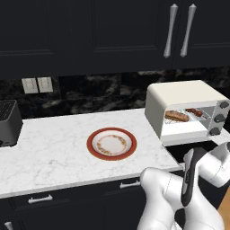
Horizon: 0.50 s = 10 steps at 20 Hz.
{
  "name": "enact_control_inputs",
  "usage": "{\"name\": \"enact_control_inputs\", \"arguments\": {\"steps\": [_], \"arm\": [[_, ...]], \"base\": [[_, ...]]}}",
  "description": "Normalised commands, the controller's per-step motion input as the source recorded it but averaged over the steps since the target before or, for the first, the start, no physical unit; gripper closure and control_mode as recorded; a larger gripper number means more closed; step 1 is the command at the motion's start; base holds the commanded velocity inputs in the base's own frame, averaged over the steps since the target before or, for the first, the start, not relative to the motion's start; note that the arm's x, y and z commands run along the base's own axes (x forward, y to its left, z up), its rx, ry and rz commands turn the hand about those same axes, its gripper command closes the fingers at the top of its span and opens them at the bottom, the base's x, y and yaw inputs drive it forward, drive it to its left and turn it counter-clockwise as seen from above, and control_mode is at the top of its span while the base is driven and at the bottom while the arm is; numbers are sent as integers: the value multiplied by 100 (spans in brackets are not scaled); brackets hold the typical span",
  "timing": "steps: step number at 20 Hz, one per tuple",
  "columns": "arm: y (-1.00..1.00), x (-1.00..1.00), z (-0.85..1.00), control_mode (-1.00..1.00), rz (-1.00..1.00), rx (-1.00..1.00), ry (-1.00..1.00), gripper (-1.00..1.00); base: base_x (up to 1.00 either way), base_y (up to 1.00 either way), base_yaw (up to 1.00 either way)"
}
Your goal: Pick up the kebab skewer and baguette bread, and place them inside the toaster oven. Close the toaster oven door and start by setting the timer.
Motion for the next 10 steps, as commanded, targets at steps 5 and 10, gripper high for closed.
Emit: {"name": "enact_control_inputs", "arguments": {"steps": [5, 10], "arm": [[3, 0, -40, -100, 22, -11, 6, -100], [0, -2, -58, -100, 17, -12, 3, -100]], "base": [[0, 0, 0], [0, 0, 0]]}}
